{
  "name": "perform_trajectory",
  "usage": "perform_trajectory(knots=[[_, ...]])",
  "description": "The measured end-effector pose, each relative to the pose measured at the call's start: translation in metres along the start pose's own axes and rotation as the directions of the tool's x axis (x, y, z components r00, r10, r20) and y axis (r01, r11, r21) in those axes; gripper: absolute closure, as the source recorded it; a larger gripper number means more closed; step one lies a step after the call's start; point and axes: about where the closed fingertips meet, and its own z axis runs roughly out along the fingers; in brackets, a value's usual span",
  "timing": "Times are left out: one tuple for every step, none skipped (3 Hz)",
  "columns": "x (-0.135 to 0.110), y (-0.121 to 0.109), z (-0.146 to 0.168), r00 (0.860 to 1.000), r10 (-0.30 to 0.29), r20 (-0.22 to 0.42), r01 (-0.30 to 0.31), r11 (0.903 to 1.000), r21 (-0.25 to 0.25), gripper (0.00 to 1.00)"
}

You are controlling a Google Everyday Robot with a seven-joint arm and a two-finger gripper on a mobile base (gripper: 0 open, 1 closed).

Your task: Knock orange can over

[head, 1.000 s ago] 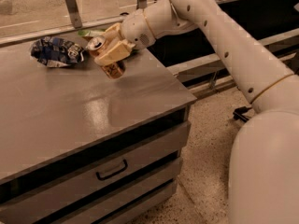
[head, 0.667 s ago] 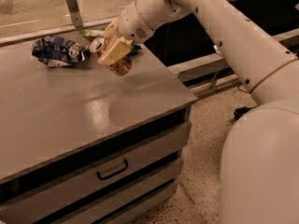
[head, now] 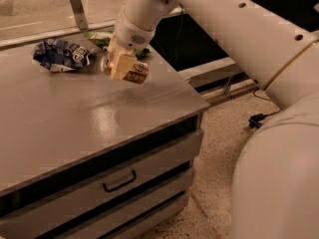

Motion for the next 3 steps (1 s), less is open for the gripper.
perform_trajectory(knots=[[0.002, 0.015, 0.008, 0.993, -0.017, -0.119, 0.015, 0.9998, -0.012, 1.0], [0.004, 0.025, 0.016, 0.98, -0.029, -0.199, 0.021, 0.9989, -0.041, 0.84], [0.002, 0.035, 0.033, 0.967, -0.057, -0.247, 0.024, 0.9904, -0.136, 0.59]])
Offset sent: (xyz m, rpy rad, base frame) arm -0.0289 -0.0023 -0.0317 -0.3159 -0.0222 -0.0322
